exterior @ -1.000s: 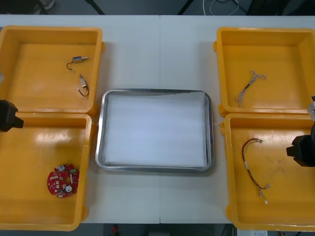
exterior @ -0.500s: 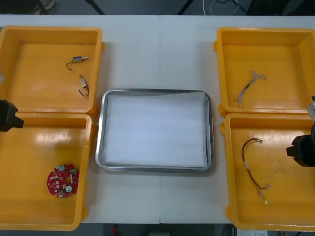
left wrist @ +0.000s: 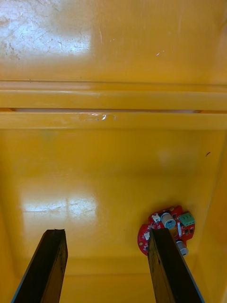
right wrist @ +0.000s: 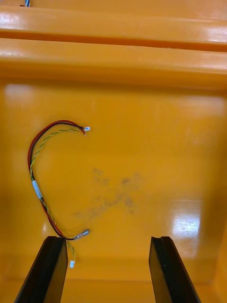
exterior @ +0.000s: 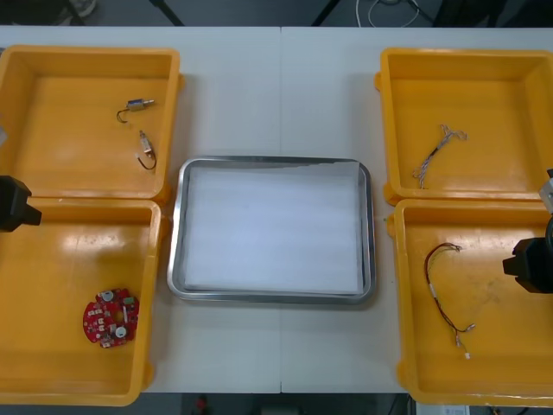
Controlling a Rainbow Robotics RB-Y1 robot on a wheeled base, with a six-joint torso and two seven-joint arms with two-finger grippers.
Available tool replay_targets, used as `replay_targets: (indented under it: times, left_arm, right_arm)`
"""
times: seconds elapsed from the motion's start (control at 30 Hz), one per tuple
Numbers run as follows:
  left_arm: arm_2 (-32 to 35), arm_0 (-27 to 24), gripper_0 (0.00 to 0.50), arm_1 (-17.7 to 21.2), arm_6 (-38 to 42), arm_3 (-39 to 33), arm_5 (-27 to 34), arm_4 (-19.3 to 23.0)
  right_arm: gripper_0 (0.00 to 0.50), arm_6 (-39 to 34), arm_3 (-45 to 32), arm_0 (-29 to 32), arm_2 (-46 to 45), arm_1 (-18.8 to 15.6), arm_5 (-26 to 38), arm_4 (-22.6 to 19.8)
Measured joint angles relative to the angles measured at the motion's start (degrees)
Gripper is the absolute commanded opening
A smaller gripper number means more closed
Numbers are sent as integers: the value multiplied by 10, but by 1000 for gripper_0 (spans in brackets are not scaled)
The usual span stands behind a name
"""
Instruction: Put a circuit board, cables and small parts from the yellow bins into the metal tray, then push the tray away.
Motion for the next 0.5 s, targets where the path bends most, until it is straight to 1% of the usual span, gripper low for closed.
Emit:
replay_targets:
  times: [0.5]
  left_arm:
    - [0,0,500,0,0,0,0,0]
  right_arm:
    - [500,0,0,0,0,0,0,0]
